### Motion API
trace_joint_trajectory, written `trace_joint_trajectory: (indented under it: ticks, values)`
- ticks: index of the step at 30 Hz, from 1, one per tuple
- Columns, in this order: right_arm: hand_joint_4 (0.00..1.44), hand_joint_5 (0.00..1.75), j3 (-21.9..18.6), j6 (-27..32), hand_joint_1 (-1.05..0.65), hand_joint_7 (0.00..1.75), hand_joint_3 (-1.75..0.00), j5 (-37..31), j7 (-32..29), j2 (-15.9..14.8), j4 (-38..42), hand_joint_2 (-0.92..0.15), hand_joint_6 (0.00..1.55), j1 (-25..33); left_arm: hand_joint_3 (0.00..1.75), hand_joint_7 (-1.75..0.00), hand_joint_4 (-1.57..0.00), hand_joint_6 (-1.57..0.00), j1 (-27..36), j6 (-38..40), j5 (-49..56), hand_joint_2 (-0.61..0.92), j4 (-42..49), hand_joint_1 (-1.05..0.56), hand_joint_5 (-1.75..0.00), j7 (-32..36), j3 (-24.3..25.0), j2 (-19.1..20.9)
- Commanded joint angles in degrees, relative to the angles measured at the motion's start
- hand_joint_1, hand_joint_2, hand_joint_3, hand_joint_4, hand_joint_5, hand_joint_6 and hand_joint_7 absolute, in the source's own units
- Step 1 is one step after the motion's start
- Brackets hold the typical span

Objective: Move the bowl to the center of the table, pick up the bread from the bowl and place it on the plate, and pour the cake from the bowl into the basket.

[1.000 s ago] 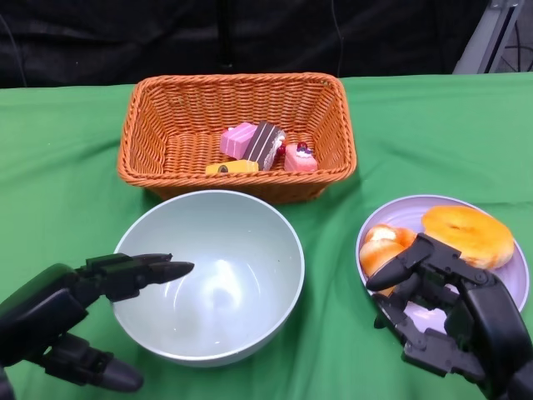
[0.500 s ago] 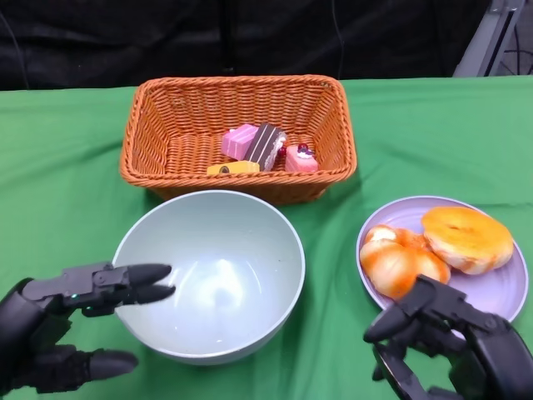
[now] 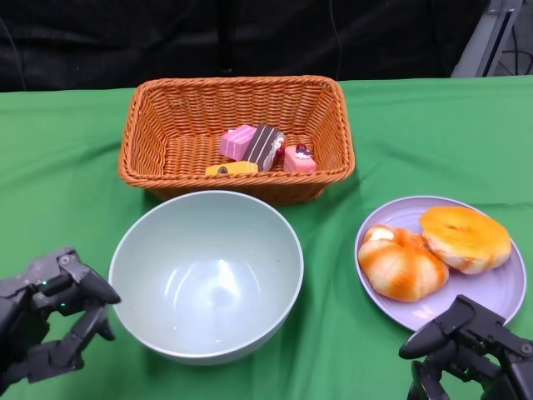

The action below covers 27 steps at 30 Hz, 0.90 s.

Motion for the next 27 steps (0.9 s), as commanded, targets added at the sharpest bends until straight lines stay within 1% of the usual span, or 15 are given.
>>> trace_joint_trajectory:
  ticks: [1, 5, 11, 17, 22, 27]
  values:
    - [0.61, 1.69, -0.5, -1.1, 0.07, 1.43, -1.0, 0.3, 0.4, -1.1, 1.0, -0.61, 0.55, -0.4, 1.08, -1.56, -0.7, -0.62, -1.1, 1.1, 1.2, 0.62, 1.3, -0.09, -1.75, 0.5, 2.5, -0.4]
    - [0.62, 1.71, -0.4, -1.7, 0.05, 1.43, -1.0, 0.5, 0.7, -1.3, 2.3, -0.58, 0.59, -1.5, 1.1, -1.6, -0.75, -0.62, -2.6, 2.3, 0.9, 0.62, 3.1, -0.09, -1.75, -0.5, 4.6, -1.7]
    - [0.65, 1.69, -0.4, -1.1, 0.04, 1.41, -1.04, 0.2, 1.1, -1.8, 2.5, -0.55, 0.61, -2.5, 1.1, -1.61, -0.73, -0.61, -4.4, 2.1, 2.5, 0.61, 5.6, -0.07, -1.75, -1.1, 6.0, -2.4]
    - [0.64, 1.68, -0.3, -0.4, 0.04, 1.39, -1.05, 1.0, 1.9, -1.8, 2.9, -0.54, 0.61, -3.4, 1.09, -1.58, -0.72, -0.62, -5.7, 0.2, 3.8, 0.58, 7.9, -0.1, -1.75, -2.5, 6.6, -3.0]
    - [0.64, 1.68, -0.4, -1.9, 0.05, 1.39, -1.05, 0.5, 2.2, -1.9, 4.2, -0.55, 0.61, -4.0, 1.01, -1.52, -0.7, -0.64, -5.7, 0.0, 4.7, 0.62, 8.0, -0.11, -1.74, -2.5, 6.9, -3.2]
    - [0.63, 1.66, -0.6, -2.0, 0.04, 1.38, -1.05, 0.3, 2.3, -2.1, 4.4, -0.54, 0.6, -4.0, 0.99, -1.51, -0.7, -0.65, -5.5, 0.2, 5.4, 0.62, 7.6, -0.12, -1.73, -2.2, 7.0, -3.3]
